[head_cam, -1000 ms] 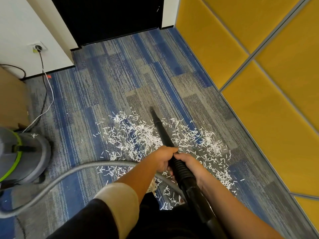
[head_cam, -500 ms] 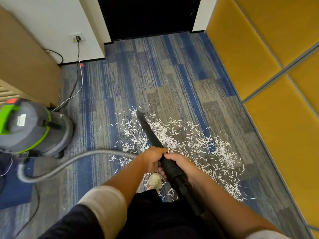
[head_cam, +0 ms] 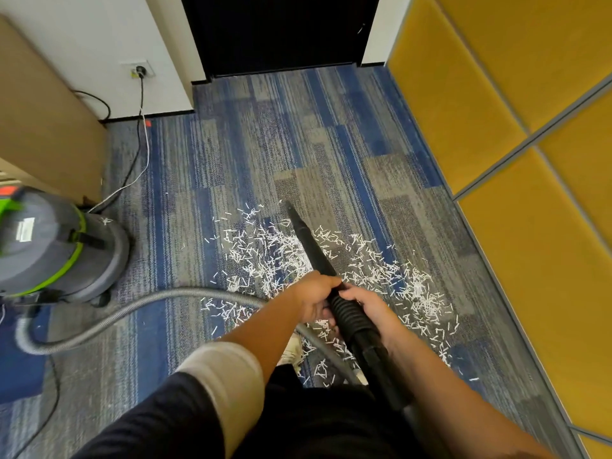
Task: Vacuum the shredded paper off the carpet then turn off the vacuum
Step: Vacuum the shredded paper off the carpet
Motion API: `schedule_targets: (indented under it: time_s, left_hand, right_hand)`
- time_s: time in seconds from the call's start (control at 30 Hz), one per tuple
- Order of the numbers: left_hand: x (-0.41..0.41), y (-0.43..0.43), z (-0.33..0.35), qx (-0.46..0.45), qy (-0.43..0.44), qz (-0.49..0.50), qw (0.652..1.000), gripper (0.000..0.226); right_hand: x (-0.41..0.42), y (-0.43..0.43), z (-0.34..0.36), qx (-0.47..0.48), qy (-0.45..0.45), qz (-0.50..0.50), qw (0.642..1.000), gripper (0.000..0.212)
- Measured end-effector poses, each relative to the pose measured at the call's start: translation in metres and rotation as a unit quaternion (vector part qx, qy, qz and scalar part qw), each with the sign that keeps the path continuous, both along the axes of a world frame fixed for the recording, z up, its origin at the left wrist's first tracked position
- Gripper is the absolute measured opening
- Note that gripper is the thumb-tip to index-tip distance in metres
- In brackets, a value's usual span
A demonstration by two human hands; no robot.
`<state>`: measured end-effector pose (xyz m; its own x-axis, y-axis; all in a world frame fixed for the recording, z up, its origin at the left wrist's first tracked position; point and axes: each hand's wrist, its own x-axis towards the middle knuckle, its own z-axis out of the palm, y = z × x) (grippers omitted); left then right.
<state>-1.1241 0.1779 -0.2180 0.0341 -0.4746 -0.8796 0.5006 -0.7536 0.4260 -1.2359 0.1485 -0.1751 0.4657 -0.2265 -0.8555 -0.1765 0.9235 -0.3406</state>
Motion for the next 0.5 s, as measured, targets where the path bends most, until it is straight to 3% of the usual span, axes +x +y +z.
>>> schedule_targets:
  time_s: [0.3, 0.5]
  left_hand:
    - [0.026, 0.012, -0.004, -0.017, 0.004, 0.053, 0.998, 0.039]
    - [0.014, -0.001, -0.005, -0.015, -0.008, 0.025, 1.000, 0.040]
  right_hand:
    - [0.027, 0.001, 0.000, 0.004, 0.020, 0.060, 0.998, 0.016]
    - [0.018, -0.006, -0.001, 0.013, 0.021, 0.032, 0.999, 0.013]
